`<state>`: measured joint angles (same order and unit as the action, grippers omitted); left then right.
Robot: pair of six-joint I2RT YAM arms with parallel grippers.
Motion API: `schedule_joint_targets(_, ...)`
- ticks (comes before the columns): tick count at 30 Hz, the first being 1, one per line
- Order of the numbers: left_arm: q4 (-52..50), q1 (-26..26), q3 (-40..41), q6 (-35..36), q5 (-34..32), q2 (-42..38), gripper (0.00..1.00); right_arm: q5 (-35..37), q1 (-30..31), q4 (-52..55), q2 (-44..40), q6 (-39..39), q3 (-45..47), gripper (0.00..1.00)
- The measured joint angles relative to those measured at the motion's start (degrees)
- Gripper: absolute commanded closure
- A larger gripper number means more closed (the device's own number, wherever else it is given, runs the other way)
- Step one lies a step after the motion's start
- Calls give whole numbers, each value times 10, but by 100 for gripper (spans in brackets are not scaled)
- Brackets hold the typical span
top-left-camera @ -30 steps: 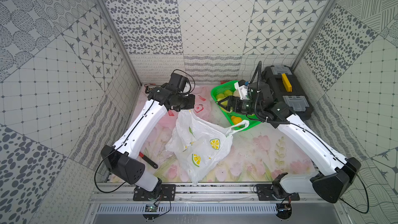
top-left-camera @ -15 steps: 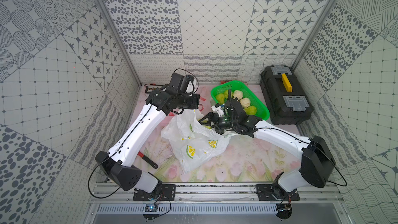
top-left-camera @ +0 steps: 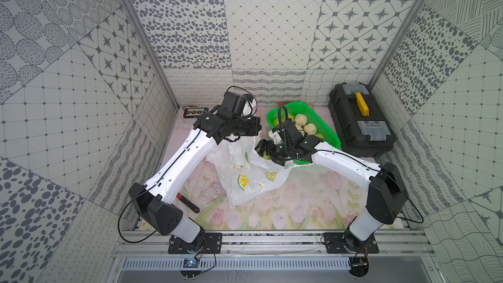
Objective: Place the pears into plastic bags & tie knots
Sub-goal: Place the pear in the plastic bag, then pick up the pear from the basket.
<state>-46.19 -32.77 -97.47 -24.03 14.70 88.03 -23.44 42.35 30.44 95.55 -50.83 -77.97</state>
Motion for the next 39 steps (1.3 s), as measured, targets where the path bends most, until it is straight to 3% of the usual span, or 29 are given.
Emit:
schedule_joint_targets(8, 2, 26, 0, -14, -12, 33, 100, -14, -47, 98, -49, 105, -37, 5)
schedule_joint_targets(14, -12, 46, -1, -19, -48, 47, 100, 8, -210, 111, -167, 130, 8, 23)
schedule_joint_targets(18, -17, 63, 20, -19, -66, 23, 100, 80, -286, 126, -168, 170, 24, 32)
schedule_joint_targets(20, -16, 69, 28, -19, -67, 9, 100, 103, -285, 135, -130, 187, 28, 32)
schedule_joint_targets(24, -15, 70, 38, -18, -63, -7, 100, 152, -260, 146, -42, 206, 31, 22)
schedule_joint_targets(27, -12, 69, 42, -17, -59, -13, 100, 193, -227, 164, 6, 210, 15, 20)
schedule_joint_targets(34, -10, 57, 48, -15, -50, -16, 100, 252, -195, 162, 98, 203, -21, 21)
schedule_joint_targets(39, -9, 47, 50, -12, -49, -16, 100, 279, -200, 160, 142, 197, -29, 29)
